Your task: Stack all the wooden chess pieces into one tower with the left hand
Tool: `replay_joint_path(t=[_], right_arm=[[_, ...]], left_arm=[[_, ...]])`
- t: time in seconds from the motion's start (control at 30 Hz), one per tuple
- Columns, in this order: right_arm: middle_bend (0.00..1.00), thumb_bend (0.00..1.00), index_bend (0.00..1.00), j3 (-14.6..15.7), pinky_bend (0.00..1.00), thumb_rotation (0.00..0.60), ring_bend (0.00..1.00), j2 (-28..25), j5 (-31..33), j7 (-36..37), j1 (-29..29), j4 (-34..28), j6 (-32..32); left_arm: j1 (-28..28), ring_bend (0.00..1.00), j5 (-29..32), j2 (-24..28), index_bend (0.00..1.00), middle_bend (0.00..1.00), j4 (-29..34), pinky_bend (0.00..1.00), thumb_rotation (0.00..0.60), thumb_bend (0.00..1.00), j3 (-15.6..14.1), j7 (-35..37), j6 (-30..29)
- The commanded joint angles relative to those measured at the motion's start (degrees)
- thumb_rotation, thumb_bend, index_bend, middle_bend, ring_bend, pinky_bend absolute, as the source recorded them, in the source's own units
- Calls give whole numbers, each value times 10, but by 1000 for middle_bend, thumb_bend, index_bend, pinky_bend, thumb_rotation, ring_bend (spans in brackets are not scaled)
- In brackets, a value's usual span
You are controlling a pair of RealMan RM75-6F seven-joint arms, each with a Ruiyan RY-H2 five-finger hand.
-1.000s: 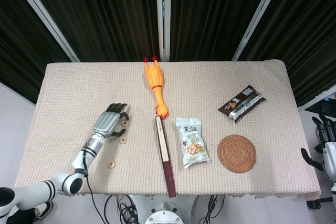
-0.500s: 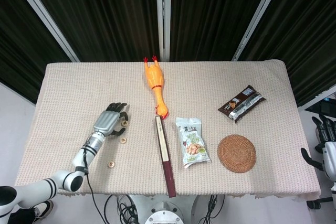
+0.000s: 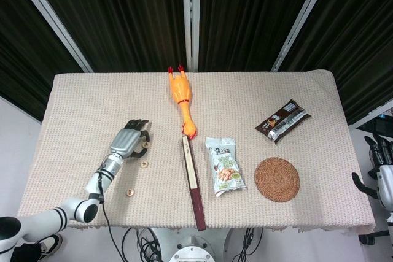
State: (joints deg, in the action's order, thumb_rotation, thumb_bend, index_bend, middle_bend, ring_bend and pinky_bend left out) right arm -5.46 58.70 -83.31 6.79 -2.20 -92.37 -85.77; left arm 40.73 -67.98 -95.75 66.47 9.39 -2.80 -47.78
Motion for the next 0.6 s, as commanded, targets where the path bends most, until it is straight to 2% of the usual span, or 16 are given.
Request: replay_joint_path(t=[0.03,0.3,0.6], right_arm=[[0,253,0,0,0,600,0,0,0,0,0,0,0],[0,253,0,2,0,600,0,0,-3,-2,-1,1,3],[0,253,0,4,0,600,0,0,-6,-4,-1,0,0]], left_arm=[[-1,0,-1,1,486,48,2,0,600,349,0,2,-3],[-1,0,-8,28,474,48,46,0,600,347,8,-17,-26],[-18,0,30,71,481,48,81,0,600,348,8,-46,-34]])
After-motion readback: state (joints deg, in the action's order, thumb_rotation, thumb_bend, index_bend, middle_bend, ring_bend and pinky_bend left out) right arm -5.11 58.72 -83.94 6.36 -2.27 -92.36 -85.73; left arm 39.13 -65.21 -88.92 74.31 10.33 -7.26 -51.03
